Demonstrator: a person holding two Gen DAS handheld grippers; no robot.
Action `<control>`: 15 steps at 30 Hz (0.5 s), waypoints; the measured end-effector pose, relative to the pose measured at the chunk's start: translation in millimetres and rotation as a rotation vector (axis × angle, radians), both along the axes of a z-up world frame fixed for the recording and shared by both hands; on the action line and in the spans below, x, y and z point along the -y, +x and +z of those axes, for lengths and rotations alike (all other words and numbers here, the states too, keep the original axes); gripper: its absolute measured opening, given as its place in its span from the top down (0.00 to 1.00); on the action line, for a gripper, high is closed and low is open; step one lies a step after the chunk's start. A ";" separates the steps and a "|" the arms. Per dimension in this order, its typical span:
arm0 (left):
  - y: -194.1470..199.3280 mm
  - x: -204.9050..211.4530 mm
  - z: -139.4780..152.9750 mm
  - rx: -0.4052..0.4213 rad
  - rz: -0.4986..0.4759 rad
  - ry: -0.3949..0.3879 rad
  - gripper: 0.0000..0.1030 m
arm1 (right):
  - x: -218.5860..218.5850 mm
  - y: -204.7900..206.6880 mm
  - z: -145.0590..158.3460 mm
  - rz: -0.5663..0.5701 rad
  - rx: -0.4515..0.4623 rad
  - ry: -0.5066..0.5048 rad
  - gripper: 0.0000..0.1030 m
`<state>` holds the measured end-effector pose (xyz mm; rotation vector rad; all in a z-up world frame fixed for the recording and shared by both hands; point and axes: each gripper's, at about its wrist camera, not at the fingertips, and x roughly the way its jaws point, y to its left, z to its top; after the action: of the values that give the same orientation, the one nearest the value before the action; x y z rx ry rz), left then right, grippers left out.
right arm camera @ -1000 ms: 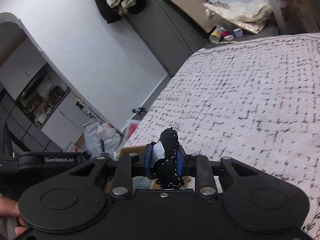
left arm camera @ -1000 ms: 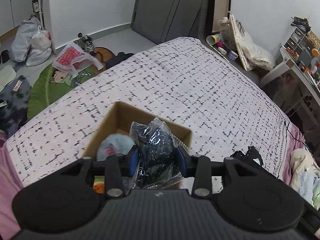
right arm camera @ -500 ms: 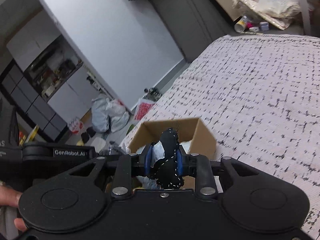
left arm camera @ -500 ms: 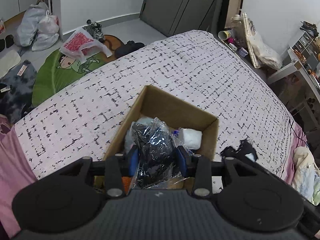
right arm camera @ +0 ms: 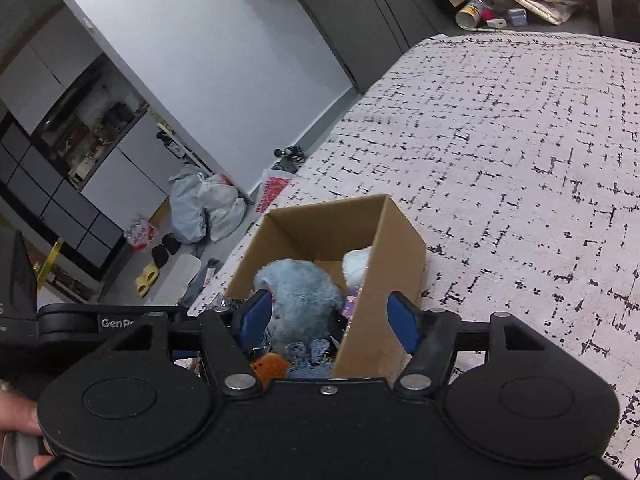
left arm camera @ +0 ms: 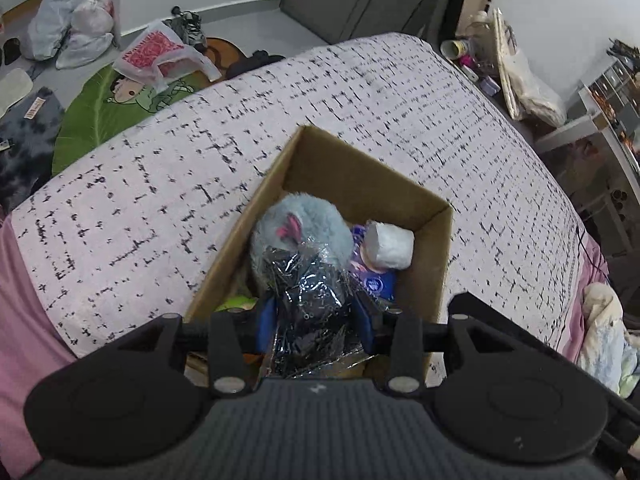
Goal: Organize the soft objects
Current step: 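Open both tools to drop the black items into the box, withdraw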
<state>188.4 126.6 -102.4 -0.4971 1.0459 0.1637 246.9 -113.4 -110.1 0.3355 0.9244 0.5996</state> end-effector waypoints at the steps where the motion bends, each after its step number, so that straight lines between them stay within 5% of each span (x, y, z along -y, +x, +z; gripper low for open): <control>1: 0.9 1.5 -0.3 0.000 -0.006 0.000 0.58 | -0.8 0.8 -2.0 0.000 -0.004 -0.001 0.38; 6: 6.1 7.9 0.4 -0.012 -0.047 0.002 0.36 | 2.1 -1.0 -2.0 -0.001 -0.014 -0.008 0.32; 15: -4.2 7.4 20.8 -0.003 -0.038 0.024 0.31 | 21.5 -19.4 17.0 -0.047 -0.019 -0.020 0.23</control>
<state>184.2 119.2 -81.5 -0.4545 1.0545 0.1430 227.6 -135.0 -93.0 0.3443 0.9378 0.5442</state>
